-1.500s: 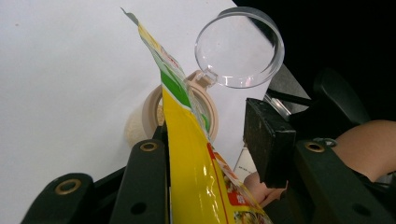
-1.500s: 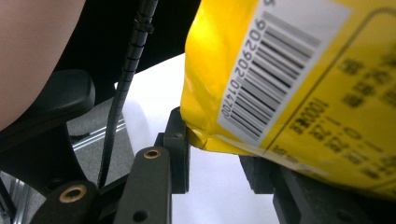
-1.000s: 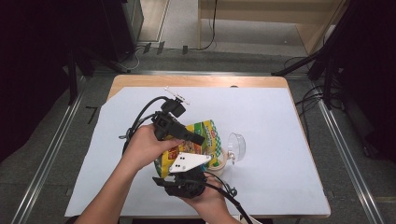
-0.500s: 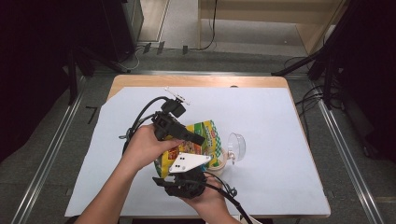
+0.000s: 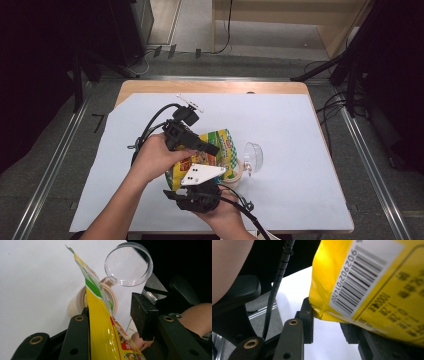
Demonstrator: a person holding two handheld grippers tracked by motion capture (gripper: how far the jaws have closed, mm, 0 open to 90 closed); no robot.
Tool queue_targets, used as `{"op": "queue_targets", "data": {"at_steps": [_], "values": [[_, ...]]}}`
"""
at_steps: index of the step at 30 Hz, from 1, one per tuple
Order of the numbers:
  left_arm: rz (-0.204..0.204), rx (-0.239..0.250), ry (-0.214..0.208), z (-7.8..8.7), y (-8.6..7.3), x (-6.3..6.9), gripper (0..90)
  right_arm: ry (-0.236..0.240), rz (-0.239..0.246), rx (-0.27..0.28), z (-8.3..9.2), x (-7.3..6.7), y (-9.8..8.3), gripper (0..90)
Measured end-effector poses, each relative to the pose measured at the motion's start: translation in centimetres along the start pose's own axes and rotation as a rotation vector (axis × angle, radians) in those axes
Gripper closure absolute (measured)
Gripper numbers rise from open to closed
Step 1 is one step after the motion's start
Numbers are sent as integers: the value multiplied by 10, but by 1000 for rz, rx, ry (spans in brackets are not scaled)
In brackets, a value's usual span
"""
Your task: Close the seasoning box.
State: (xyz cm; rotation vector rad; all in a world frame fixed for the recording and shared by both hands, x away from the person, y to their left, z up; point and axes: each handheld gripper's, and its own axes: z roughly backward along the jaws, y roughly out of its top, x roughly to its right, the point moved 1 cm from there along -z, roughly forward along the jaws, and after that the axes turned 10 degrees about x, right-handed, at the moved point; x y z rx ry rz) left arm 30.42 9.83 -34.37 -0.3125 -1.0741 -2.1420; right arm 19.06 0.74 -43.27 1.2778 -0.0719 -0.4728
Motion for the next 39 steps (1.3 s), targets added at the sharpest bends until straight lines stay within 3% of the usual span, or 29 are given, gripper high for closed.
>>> {"op": "queue_targets", "data": {"at_steps": [14,17,24,30,39], "values": [[6,8,-7,1,0,2,634,-1,-1,3,1,-1,1,682],[-15,0,5,1,0,4,650,-6,9,3,0,-1,1,685],[-8,1,14,2,0,7,645,2,3,9,0,-2,2,686],[-2,3,5,2,0,8,661,-8,26,7,-1,-2,1,693],[-7,-3,31,5,1,17,671,-5,38,16,-2,-2,-1,698]]}}
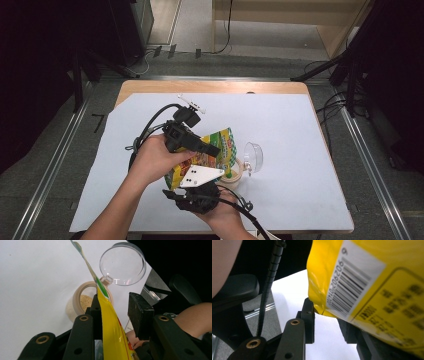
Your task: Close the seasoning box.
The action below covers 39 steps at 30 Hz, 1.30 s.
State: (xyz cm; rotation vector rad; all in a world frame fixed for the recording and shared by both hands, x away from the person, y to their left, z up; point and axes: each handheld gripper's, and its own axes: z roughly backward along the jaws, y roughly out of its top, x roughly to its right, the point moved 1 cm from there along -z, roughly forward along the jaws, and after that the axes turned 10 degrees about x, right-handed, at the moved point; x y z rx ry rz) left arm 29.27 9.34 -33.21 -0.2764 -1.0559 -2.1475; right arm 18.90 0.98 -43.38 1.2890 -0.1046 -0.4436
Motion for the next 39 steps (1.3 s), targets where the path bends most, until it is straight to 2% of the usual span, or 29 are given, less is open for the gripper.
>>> {"op": "queue_targets", "data": {"at_steps": [5,8,13,39], "values": [[1,-5,9,1,0,3,679,-6,-3,3,-1,2,-2,701],[-2,-7,10,0,0,4,679,-1,-36,4,-2,5,-4,707],[-1,-6,8,0,0,3,679,4,-50,-3,-2,6,-5,707],[17,-13,7,0,-1,1,690,-2,-31,-9,-4,8,-6,710]]}}
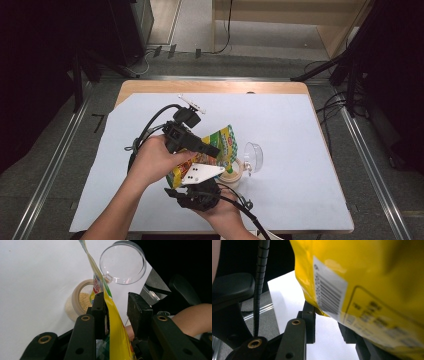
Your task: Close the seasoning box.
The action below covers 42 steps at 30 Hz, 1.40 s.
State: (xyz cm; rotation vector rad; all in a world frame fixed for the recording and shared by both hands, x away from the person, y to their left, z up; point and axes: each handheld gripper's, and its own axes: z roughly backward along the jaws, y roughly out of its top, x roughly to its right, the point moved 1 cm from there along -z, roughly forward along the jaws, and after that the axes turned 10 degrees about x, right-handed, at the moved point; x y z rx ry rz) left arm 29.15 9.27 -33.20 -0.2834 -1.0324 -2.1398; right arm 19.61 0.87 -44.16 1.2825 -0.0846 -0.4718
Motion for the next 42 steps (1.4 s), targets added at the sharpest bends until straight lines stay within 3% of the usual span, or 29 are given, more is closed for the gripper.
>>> {"op": "queue_targets", "data": {"at_steps": [5,13,17,21,31,42], "values": [[10,-9,-16,0,-1,0,712,-7,16,-10,-1,0,-1,717],[7,-16,-15,-1,0,-2,739,21,-27,-15,-1,-1,0,732],[5,-4,-18,2,4,-2,738,35,-39,-2,0,0,4,732],[31,-11,-24,2,7,-8,737,41,-39,-25,1,1,10,728],[43,-10,-49,3,20,-14,736,26,-35,-16,0,10,17,728],[31,24,-25,8,15,-17,734,41,-32,-20,-5,11,19,729]]}}
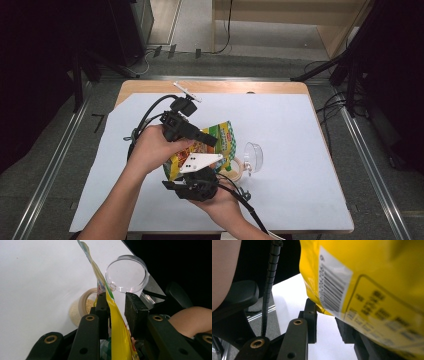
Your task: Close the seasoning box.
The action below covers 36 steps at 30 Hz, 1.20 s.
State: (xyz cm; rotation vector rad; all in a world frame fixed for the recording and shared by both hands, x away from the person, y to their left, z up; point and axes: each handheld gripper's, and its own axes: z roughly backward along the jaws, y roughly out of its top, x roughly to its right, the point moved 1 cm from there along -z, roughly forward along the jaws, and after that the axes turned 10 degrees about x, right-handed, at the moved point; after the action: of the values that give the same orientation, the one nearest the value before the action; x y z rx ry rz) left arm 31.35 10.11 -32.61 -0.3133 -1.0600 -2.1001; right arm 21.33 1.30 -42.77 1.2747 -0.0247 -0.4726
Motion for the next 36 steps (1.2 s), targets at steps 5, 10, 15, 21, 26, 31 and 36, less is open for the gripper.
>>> {"op": "queue_targets", "data": {"at_steps": [5,10,15,21,26,31,36], "values": [[-13,0,22,-2,-2,2,716,14,-24,4,0,-1,-1,729],[-8,-2,14,-4,-4,0,718,19,-24,-2,1,-3,-2,729],[-14,-1,12,-3,-5,3,712,17,-28,-3,0,-3,-2,731],[-19,4,7,0,-4,5,712,23,-11,5,2,-7,1,733],[-6,-12,6,-4,-6,1,712,21,-24,-6,1,-6,-3,732],[-9,-12,1,-5,-6,1,711,13,-11,-4,0,-7,-4,730],[-11,-12,1,-5,-6,1,709,10,1,-4,1,-8,-4,732]]}}
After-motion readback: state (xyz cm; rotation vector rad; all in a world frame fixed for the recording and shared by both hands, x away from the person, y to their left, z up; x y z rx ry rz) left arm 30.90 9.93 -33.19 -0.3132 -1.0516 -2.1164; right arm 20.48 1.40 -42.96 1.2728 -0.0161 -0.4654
